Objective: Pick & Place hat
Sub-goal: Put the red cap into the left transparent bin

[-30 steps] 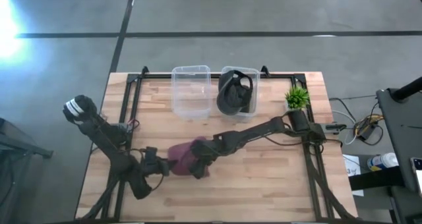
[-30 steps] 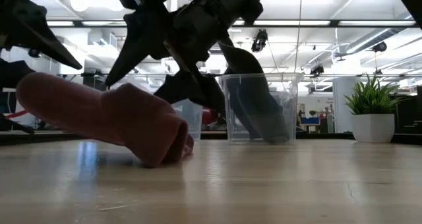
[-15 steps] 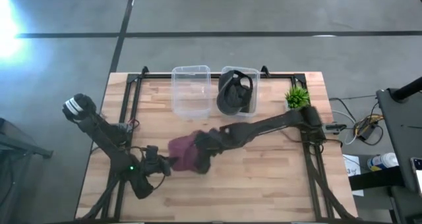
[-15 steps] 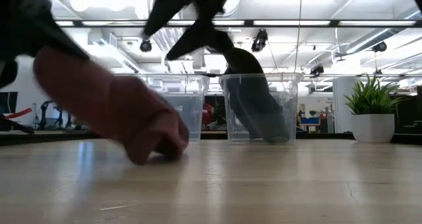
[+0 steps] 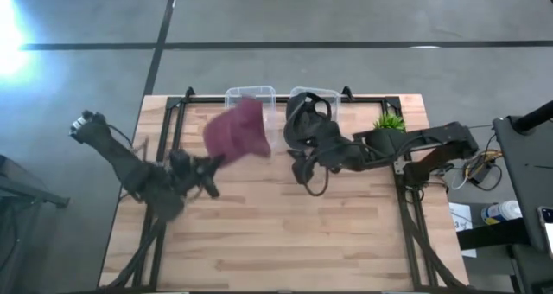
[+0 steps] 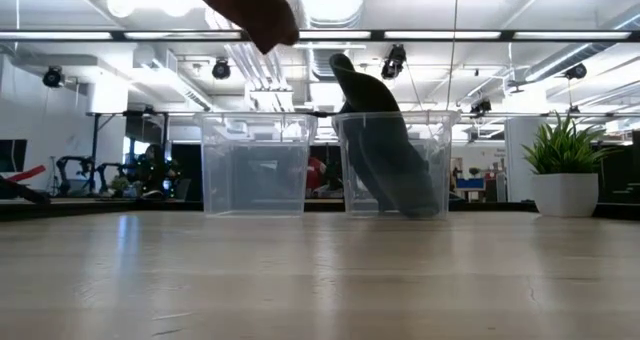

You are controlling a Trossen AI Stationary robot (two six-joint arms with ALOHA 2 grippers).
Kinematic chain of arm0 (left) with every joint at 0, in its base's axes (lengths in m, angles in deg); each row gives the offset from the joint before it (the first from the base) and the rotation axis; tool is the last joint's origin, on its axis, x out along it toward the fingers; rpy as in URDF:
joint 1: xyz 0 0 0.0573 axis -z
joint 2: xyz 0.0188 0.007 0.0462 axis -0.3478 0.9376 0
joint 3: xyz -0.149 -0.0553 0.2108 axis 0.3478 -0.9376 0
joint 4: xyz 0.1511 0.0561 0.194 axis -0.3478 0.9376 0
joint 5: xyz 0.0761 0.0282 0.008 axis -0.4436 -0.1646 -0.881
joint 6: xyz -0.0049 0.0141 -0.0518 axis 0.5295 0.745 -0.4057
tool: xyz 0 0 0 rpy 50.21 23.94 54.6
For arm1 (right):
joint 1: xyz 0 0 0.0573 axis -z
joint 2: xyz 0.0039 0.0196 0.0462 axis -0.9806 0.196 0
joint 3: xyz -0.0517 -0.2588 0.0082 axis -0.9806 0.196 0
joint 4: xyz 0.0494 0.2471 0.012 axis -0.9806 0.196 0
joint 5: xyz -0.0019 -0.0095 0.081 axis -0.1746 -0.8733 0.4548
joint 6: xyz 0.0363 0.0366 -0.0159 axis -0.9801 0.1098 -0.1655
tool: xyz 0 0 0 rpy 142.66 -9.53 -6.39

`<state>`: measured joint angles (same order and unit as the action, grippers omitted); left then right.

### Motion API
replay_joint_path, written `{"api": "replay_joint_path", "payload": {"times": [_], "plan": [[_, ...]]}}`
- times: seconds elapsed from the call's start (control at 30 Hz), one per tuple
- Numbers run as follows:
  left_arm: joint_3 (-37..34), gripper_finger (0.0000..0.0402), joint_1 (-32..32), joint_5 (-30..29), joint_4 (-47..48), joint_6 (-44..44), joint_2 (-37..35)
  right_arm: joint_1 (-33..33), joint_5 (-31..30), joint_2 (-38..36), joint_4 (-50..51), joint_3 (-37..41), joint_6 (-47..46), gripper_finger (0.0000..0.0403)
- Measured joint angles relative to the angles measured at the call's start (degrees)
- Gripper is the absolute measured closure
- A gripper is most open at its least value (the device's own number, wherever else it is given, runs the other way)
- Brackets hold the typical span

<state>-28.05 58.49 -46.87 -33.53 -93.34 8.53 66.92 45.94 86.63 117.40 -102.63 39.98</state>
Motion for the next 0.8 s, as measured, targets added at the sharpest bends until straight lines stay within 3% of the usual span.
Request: {"api": "replay_joint_path", "payload": {"times": [0.1, 0.2, 0.37, 0.57, 0.67, 0.8], "plan": [[2.49, 0.0395, -7.05, 3.8, 1.56, 10.42, -1.89, -0.14, -0.35, -2.14, 2.02, 2.45, -2.49, 0.0175], [3.05, 0.0395, -16.68, 10.77, 4.87, 14.08, -3.21, -0.55, -0.67, -3.39, 4.83, 4.75, -5.73, 0.0175], [2.46, 0.0395, -35.68, 31.56, 5.6, 17.53, -2.43, -1.14, -0.78, -3.71, 5.0, 9.07, -10.04, 0.0175], [2.36, 0.0395, -52.39, 52.49, 3.51, 22.23, 4.53, -1.78, -0.76, -3.79, 4.86, 12.26, -13.79, 0.0175], [2.93, 0.0384, -56.91, 60.8, 3.12, 22.39, 8.81, -2.08, -0.79, -4.06, 4.79, 12.98, -14.33, 0.0175], [4.22, 0.0325, -57.54, 61.86, 3.01, 22.47, 12.9, -2.36, -1.17, -4.6, 4.79, 13.32, -14.58, 0.0175]]}}
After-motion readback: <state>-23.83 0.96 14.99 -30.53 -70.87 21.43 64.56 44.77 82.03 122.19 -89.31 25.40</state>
